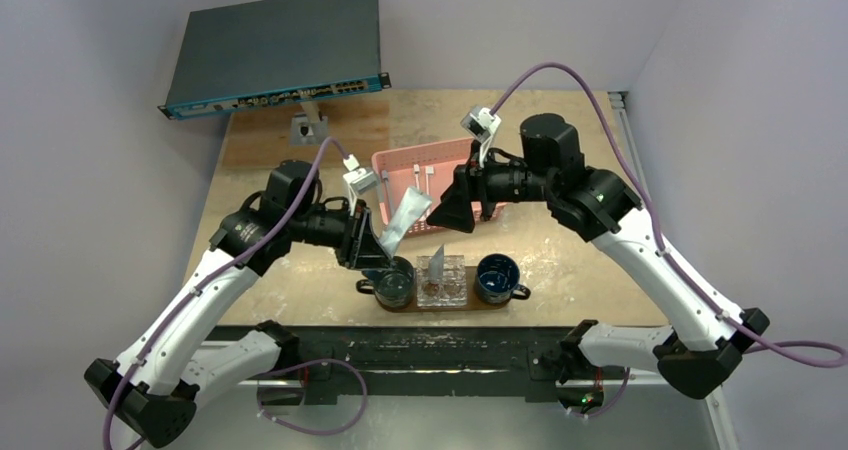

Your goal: Prepare toiletry sets of a toothbrush and toothpaste on the tray

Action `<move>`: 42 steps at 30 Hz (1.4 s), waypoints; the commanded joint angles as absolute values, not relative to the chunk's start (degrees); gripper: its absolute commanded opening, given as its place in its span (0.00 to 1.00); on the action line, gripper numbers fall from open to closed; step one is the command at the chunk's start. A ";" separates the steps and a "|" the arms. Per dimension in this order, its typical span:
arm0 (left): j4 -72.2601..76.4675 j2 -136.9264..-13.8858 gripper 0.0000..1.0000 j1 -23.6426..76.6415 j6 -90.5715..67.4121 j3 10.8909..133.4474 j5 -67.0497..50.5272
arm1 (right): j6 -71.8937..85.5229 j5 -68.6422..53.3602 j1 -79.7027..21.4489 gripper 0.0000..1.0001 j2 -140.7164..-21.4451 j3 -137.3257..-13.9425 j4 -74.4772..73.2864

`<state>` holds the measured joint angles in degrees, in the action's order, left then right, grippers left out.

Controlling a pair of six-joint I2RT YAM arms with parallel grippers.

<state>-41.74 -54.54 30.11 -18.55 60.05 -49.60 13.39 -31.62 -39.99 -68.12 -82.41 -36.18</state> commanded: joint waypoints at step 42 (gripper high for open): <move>-46.32 -56.25 0.00 36.96 -10.50 61.52 -54.14 | 9.32 -57.79 -39.94 0.33 -73.73 -79.16 -33.13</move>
